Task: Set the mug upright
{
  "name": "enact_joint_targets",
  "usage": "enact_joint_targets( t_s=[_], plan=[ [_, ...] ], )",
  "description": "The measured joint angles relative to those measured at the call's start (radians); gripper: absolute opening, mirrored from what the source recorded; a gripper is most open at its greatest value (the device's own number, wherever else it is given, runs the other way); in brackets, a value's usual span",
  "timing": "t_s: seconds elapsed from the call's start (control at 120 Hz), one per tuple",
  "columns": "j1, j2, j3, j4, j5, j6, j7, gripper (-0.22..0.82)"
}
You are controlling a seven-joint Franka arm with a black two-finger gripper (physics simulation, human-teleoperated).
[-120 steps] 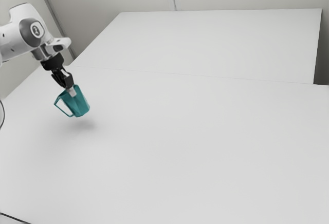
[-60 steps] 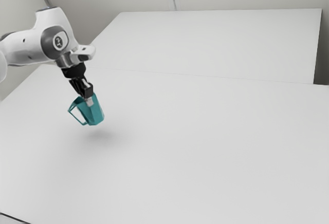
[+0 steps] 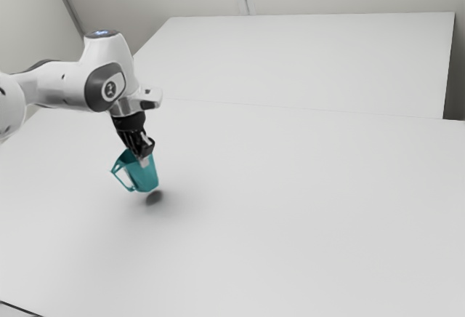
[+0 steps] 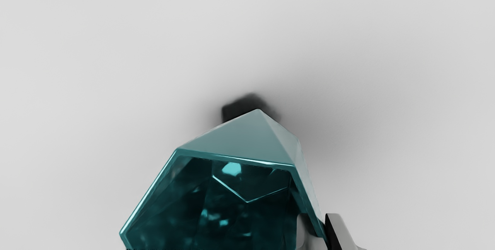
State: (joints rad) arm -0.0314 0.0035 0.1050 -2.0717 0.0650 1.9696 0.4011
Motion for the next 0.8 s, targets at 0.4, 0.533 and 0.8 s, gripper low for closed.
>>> enact_joint_targets(
  t_s=[0.4,0.533,0.8],
  plan=[
    [-0.065,0.014,-0.031,-0.086,0.031,0.149,-0.139,-0.18],
    [-0.082,0.019,-0.031,-0.102,0.035,0.182,-0.176,-0.18],
    [-0.059,0.018,-0.03,-0.111,0.03,0.206,-0.227,0.14]
  ],
)
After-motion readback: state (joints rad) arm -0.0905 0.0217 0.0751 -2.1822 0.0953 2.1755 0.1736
